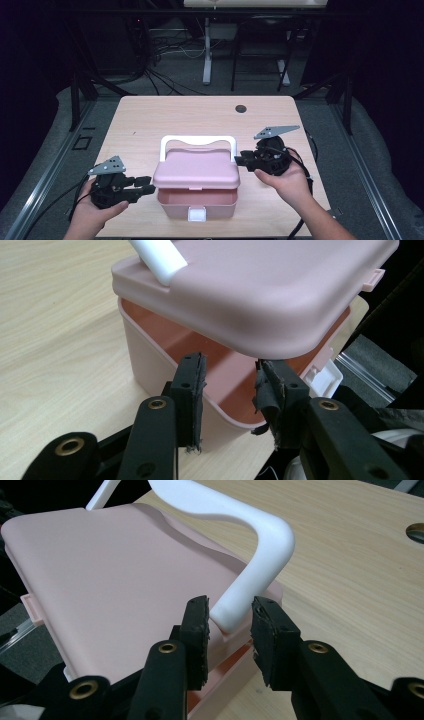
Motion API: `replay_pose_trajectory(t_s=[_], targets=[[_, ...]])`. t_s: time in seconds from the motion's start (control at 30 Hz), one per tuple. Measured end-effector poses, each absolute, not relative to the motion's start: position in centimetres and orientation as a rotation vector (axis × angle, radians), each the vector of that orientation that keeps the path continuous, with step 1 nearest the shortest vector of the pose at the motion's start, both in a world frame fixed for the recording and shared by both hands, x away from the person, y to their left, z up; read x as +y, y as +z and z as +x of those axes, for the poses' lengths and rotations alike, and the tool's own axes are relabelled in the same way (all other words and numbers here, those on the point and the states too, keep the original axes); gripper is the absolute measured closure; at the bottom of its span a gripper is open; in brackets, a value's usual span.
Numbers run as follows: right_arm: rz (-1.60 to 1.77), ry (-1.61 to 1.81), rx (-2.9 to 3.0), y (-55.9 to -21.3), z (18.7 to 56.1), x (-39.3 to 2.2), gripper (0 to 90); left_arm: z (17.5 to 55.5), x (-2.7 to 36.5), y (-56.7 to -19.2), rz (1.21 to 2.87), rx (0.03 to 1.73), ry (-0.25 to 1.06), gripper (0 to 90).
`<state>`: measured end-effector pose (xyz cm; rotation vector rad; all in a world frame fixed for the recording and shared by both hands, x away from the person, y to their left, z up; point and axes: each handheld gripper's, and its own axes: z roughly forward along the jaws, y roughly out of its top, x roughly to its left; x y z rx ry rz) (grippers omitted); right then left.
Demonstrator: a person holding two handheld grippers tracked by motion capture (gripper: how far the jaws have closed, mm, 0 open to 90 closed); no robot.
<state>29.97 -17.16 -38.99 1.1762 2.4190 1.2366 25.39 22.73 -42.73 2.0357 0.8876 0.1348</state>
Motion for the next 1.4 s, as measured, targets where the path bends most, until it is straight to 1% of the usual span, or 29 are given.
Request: replay_pose_trajectory(t_s=[0.53,0.93,1.23,1.4], targets=[[1.193,1.242,2.38,-38.8,29.2,-18.5,68.1,26.1,22.4,-40.8,2.025,0.865,0.169,63.5],[1.219,1.221,2.38,-39.8,28.4,-19.2,67.1,27.1,22.1,-39.0,2.012,0.855,0.194,63.6],[1.208,1.194,2.409,-40.7,28.0,-18.8,66.0,27.9,22.0,-38.2,2.003,0.854,0.214,65.5],[1.2,1.173,2.435,-41.4,27.8,-18.3,65.4,28.1,21.9,-37.7,1.996,0.851,0.228,68.2]])
